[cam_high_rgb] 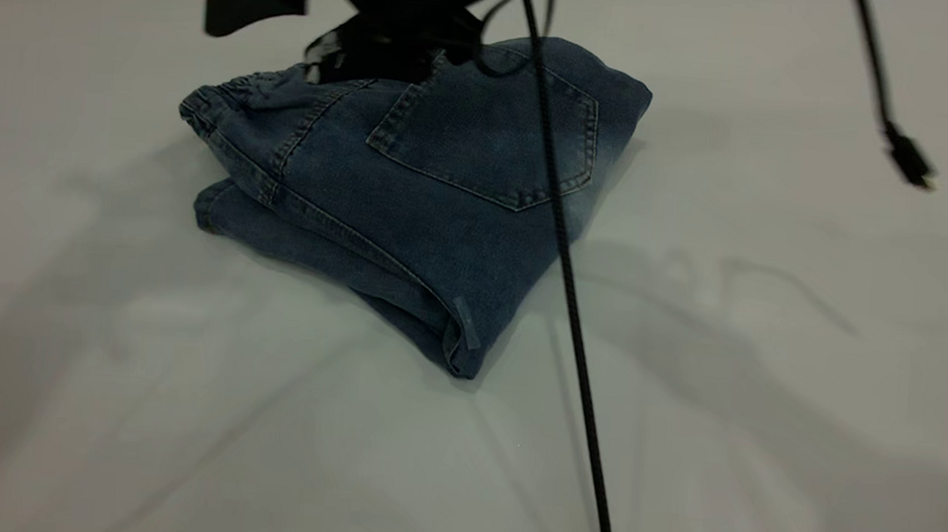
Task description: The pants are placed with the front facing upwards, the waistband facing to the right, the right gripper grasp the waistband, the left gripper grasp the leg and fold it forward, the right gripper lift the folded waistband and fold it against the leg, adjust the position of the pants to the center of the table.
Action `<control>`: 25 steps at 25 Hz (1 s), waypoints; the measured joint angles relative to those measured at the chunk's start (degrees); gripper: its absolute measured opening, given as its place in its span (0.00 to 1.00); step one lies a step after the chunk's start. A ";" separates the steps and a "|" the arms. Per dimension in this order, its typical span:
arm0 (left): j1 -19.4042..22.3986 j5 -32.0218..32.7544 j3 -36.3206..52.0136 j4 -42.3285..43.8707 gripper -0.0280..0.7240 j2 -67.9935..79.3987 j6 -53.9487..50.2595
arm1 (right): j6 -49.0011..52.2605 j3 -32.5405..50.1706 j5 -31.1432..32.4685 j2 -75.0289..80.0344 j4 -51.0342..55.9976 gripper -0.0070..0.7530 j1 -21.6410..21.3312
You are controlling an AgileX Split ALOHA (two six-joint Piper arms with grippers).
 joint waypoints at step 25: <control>-0.04 -0.19 0.00 -0.24 0.38 -9.36 -1.63 | 85.28 -33.28 16.88 11.90 -72.57 0.62 4.42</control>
